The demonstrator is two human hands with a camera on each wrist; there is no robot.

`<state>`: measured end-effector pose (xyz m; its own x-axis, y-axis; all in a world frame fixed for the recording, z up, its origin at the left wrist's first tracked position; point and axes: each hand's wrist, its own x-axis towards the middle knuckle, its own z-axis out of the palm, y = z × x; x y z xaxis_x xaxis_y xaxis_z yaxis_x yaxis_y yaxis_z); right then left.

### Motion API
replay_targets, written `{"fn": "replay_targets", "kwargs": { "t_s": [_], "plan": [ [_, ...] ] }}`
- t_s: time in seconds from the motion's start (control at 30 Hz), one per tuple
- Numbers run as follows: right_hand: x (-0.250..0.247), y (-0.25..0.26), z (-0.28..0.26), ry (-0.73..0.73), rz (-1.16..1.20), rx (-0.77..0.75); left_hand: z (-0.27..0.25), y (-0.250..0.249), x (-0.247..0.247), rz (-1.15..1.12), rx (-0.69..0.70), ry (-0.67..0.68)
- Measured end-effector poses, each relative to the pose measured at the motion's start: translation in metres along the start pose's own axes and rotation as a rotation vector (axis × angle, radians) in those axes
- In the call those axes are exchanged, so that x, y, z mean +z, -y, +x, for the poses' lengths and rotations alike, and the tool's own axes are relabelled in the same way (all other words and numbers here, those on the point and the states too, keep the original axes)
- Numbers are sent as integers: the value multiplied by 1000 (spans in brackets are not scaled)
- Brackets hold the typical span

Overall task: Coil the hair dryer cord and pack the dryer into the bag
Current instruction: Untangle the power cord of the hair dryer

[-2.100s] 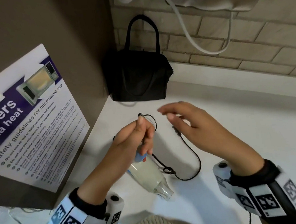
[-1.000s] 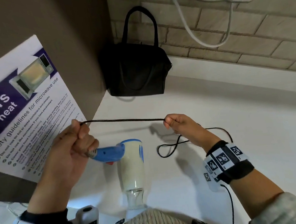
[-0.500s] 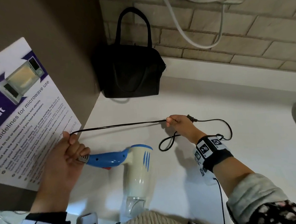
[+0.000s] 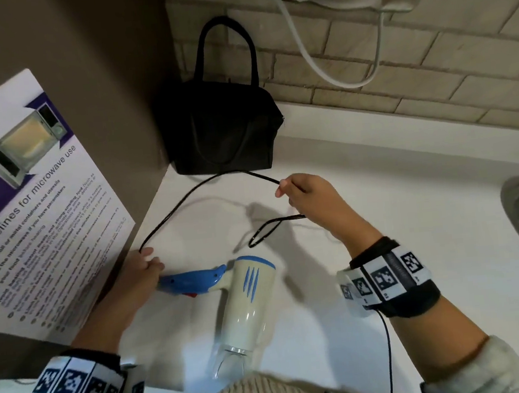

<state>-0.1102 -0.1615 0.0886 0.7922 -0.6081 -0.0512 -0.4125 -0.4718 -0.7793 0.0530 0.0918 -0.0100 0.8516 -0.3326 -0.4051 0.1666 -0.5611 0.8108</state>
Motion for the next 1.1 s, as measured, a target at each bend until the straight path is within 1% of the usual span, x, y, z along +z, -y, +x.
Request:
{"fn": "replay_targets", "kwargs": {
  "t_s": [0.07, 0.13, 0.17, 0.2, 0.23, 0.27, 0.3, 0.33, 0.37, 0.4, 0.43, 0.47, 0.53, 0.57, 0.63, 0.7, 0.77, 0.8, 0.83, 0.87, 0.9, 0.97, 1.0, 1.03, 1.07, 1.1],
  "plan": [
    [-12, 21, -5, 119, -26, -42, 2, -5, 4, 198, -19, 45],
    [-23, 37, -8, 186, -94, -97, 0, -14, 7, 334, -16, 125],
    [-28, 43, -10, 208, -116, -119, -5, -22, 8, 401, -1, 142],
    [-32, 48, -12, 232, -131, -135, -10, -30, 11, 471, 50, 122],
    [-34, 53, -14, 260, -146, -142, -18, -40, 13, 512, 163, 57],
    [-35, 57, -16, 290, -164, -142, -30, -53, 15, 499, 337, -41],
    [-35, 61, -17, 316, -187, -140, -45, -68, 16, 432, 537, -133],
    [-34, 65, -19, 337, -211, -146, -58, -83, 16, 375, 741, -194],
    [-33, 69, -20, 354, -232, -158, -69, -97, 17, 383, 922, -229],
    [-31, 74, -21, 365, -245, -174, -78, -109, 18, 444, 1066, -230],
    [-29, 77, -22, 373, -249, -193, -85, -121, 21, 536, 1152, -202],
    [-27, 82, -24, 381, -245, -217, -88, -132, 25, 635, 1167, -141],
    [-26, 87, -26, 401, -200, -256, -87, -148, 31, 755, 1096, 14],
    [-27, 88, -28, 406, -168, -260, -83, -150, 31, 737, 1089, 74],
    [-33, 85, -29, 354, -93, -243, -74, -149, 27, 567, 1114, 119],
    [-42, 74, -27, 200, 23, -210, -71, -149, 18, 420, 1053, 115],
    [-47, 57, -20, -15, 211, -163, -72, -151, 9, 324, 980, 127],
    [-49, 46, -16, -99, 274, -135, -72, -152, 5, 277, 955, 130],
    [-48, 34, -11, -135, 273, -111, -72, -154, 2, 229, 933, 140],
    [-44, 22, -8, -104, 207, -98, -73, -156, -1, 174, 917, 159],
    [-37, 12, -7, -7, 98, -99, -73, -158, -3, 116, 903, 179],
    [-13, 2, -11, 276, -145, -125, -75, -161, -4, 25, 881, 215],
    [0, 1, -14, 391, -225, -133, -76, -163, -4, -8, 875, 232],
    [13, 3, -18, 461, -258, -138, -78, -165, -4, -35, 876, 246],
    [23, 7, -19, 488, -243, -147, -79, -167, -4, -63, 883, 251],
    [29, 10, -20, 480, -190, -153, -79, -168, -6, -93, 887, 249]
  ]
}}
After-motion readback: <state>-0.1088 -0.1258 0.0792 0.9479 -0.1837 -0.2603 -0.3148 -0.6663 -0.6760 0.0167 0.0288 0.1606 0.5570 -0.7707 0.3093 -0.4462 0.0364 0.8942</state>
